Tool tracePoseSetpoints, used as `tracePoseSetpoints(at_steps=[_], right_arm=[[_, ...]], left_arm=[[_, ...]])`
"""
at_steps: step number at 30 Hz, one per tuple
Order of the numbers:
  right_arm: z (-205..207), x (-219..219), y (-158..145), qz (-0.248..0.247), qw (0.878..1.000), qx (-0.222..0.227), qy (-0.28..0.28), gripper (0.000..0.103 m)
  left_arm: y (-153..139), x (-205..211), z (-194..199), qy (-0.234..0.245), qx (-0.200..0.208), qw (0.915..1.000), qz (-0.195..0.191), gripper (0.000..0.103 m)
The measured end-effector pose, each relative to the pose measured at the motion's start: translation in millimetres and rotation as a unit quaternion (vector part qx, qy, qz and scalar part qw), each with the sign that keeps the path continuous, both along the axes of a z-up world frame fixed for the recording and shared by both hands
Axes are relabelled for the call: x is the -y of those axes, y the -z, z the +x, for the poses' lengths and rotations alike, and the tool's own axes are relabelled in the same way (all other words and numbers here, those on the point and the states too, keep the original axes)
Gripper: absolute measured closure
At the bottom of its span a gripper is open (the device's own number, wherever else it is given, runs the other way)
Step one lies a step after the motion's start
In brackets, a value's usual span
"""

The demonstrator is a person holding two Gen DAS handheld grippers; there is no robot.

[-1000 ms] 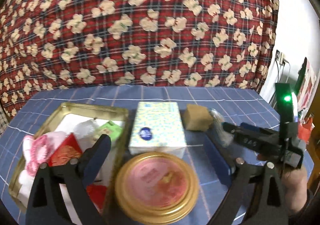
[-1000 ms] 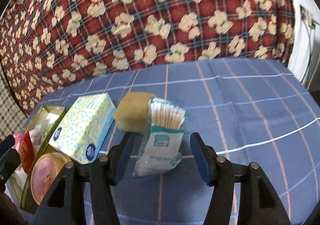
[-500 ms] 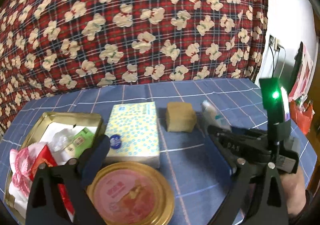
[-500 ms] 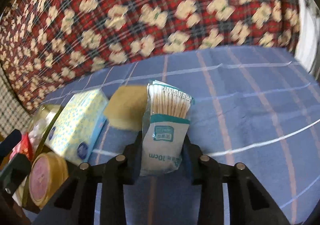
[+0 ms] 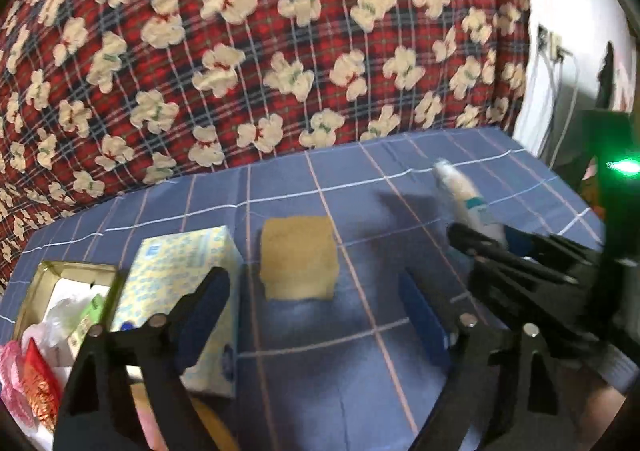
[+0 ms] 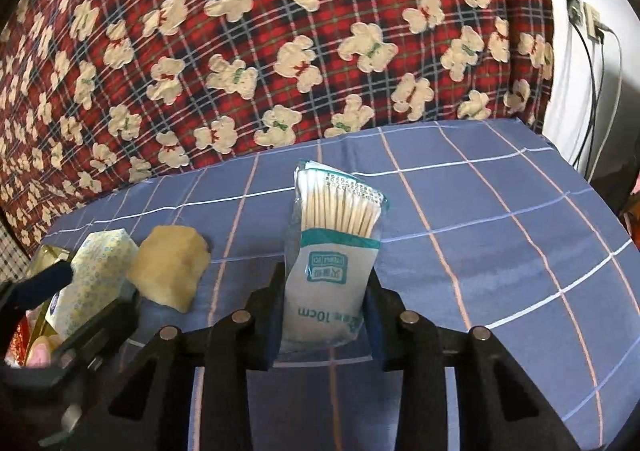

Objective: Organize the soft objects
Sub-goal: 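Grasp the yellow sponge with the left gripper while the right gripper holds the swab pack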

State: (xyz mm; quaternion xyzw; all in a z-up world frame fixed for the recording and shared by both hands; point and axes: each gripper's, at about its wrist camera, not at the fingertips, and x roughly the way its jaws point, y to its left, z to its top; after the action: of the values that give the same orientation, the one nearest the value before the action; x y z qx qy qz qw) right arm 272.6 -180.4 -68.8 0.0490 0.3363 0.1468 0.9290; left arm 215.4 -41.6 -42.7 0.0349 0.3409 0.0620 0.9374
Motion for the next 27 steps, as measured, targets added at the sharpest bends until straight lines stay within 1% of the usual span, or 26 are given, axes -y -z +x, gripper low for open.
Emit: tracePoseSetpoints(at_steps=[2,3,5,7,9,11,14,16,17,23,27], right_arm=[[1,5,0,0.015,1.0,-0.004,0.003,0.066],[1,7,0,0.019,1.0,-0.002,0.004,0.066],[-2,7,-2,0.02,1.0,0.005,0.004,0.066],[-3,9,-3,0.027,1.0,0.009,0.004,0.066],[-3,10,-3,0.029,1.0,0.008,0.004,0.066],[-4,10,-3,0.031,0.999,0.007,0.002,0.066],[-7,7,-3,0.026,1.0,0.013,-0.003,0.066],[-8,6,-4,0.022,1.0,0.017,-0.006,0.066],[-8,5,-3,0.021,1.0,0.016,-0.007,0.066],[-7,2,0,0.009,1.0,0.011,-0.01,0.066],[-7,-2,2,0.0,1.0,0.009,-0.014,0.066]], left_arm=[[7,1,13,-0.005,-0.013,0.9999,-0.004,0.028],[11,3,19,-0.006,-0.017,0.9998,-0.001,0.029],[15,9,28,-0.006,-0.023,0.9997,0.008,0.029],[21,9,37,-0.011,-0.032,0.9994,0.007,0.029],[25,9,43,-0.02,-0.033,0.9991,0.016,0.029],[28,7,48,-0.022,-0.038,0.999,0.013,0.029],[33,5,54,-0.028,-0.04,0.9986,0.021,0.029],[34,5,54,-0.029,-0.037,0.9988,0.014,0.029],[35,6,55,-0.029,-0.036,0.9988,0.017,0.029],[44,3,63,-0.06,-0.049,0.9964,0.034,0.029],[47,-5,67,-0.076,-0.058,0.9951,0.024,0.029]])
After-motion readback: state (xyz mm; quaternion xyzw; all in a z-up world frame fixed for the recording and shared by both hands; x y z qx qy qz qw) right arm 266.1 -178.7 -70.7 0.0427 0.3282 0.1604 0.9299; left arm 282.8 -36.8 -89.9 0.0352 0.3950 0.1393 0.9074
